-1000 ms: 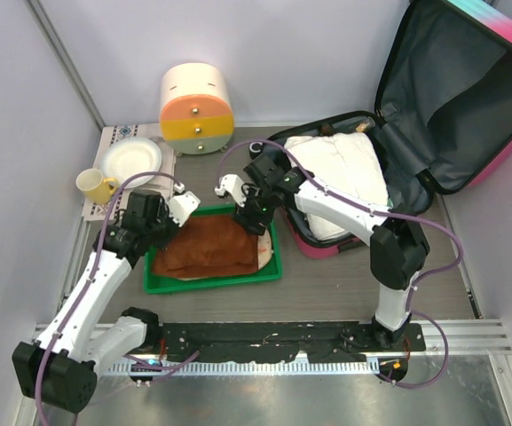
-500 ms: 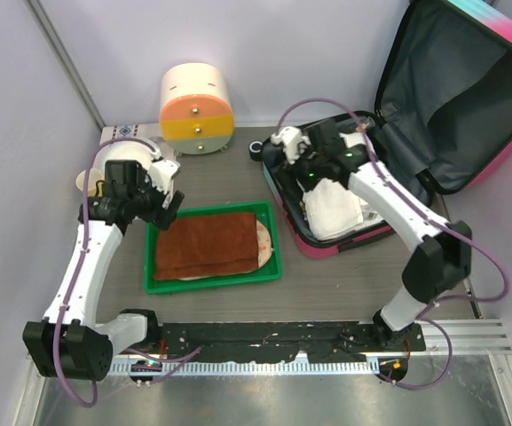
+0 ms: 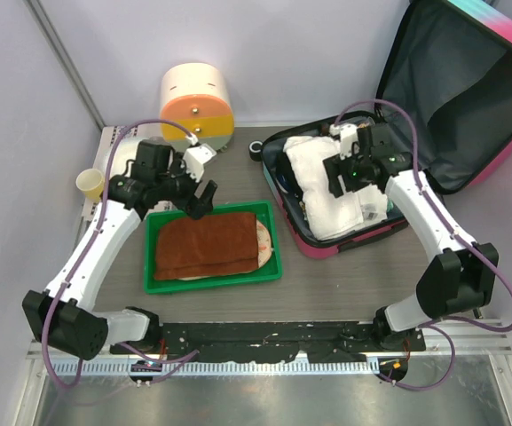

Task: Open, take out, and arrange the luggage

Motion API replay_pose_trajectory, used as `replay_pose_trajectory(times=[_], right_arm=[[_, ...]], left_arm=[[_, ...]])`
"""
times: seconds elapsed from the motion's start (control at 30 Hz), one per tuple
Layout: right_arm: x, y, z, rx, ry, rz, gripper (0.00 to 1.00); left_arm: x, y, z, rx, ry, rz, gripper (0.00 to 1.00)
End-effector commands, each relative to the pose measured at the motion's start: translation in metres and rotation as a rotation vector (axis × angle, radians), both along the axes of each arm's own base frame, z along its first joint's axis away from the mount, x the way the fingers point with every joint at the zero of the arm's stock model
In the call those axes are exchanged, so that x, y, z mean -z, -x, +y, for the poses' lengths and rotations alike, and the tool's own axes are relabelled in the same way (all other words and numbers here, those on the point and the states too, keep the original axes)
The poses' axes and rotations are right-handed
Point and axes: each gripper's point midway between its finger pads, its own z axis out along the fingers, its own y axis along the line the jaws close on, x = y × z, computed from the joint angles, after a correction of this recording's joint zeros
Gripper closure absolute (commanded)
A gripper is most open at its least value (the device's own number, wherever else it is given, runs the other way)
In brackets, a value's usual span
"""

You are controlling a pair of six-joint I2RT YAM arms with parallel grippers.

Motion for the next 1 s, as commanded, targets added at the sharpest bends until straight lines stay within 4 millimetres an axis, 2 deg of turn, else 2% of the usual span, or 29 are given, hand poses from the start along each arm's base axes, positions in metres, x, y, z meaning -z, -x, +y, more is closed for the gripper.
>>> replay_pose_trajectory(times=[0.0, 0.03, 0.07, 0.1, 0.13, 0.17, 0.2, 0.23, 0.27, 0.33, 0.37, 0.47, 0.57, 0.73, 0.83, 0.97], right_arm=[[-0.032, -0.049, -0.031, 0.174, -0.117, -0.090, 0.25], [-0.028, -0.057, -0.036, 0.198, -0.125, -0.082, 0.25], [-0.039, -0.071, -0.047, 0.237, -0.136, -0.124, 0.24], [-0.042, -0.077, -0.050, 0.250, -0.140, -0.135, 0.24], [-0.037, -0.087, -0.056, 0.284, -0.136, -0.137, 0.24], [-0.045, -0.095, -0.061, 0.306, -0.139, -0.163, 0.24], [-0.045, -0.101, -0.065, 0.321, -0.141, -0.170, 0.24], [-0.047, -0.107, -0.067, 0.331, -0.152, -0.181, 0.24], [-0.048, -0.114, -0.067, 0.313, -0.181, -0.177, 0.26], [-0.050, -0.118, -0.062, 0.292, -0.206, -0.178, 0.29], [-0.049, -0.120, -0.053, 0.260, -0.244, -0.166, 0.34], [-0.046, -0.124, -0.045, 0.274, -0.305, -0.138, 0.35], [-0.032, -0.130, -0.042, 0.279, -0.316, -0.104, 0.34], [-0.006, -0.143, -0.041, 0.290, -0.312, -0.067, 0.28], [0.003, -0.148, -0.030, 0.291, -0.380, -0.012, 0.29], [0.003, -0.153, -0.012, 0.266, -0.443, 0.007, 0.34]], left_arm=[[-0.038, -0.025, -0.045, 0.042, 0.106, -0.104, 0.15], [-0.044, -0.030, -0.055, 0.043, 0.135, -0.114, 0.15], [-0.056, -0.041, -0.065, 0.011, 0.202, -0.131, 0.15], [-0.061, -0.055, -0.076, 0.001, 0.231, -0.130, 0.16], [-0.067, -0.060, -0.088, 0.002, 0.265, -0.131, 0.16], [-0.075, -0.070, -0.100, -0.018, 0.319, -0.129, 0.16], [-0.081, -0.078, -0.108, -0.034, 0.354, -0.124, 0.16], [-0.078, -0.092, -0.125, -0.034, 0.372, -0.103, 0.17], [-0.082, -0.101, -0.133, -0.046, 0.397, -0.104, 0.18], [-0.078, -0.118, -0.156, -0.061, 0.444, -0.046, 0.20], [-0.076, -0.122, -0.163, -0.061, 0.451, -0.028, 0.21], [-0.065, -0.134, -0.181, -0.064, 0.456, 0.001, 0.22], [-0.064, -0.137, -0.188, -0.060, 0.464, 0.004, 0.23], [-0.060, -0.130, -0.187, -0.065, 0.472, 0.006, 0.23], [-0.057, -0.124, -0.184, -0.061, 0.469, 0.005, 0.23], [-0.052, -0.118, -0.179, -0.064, 0.449, 0.004, 0.22]])
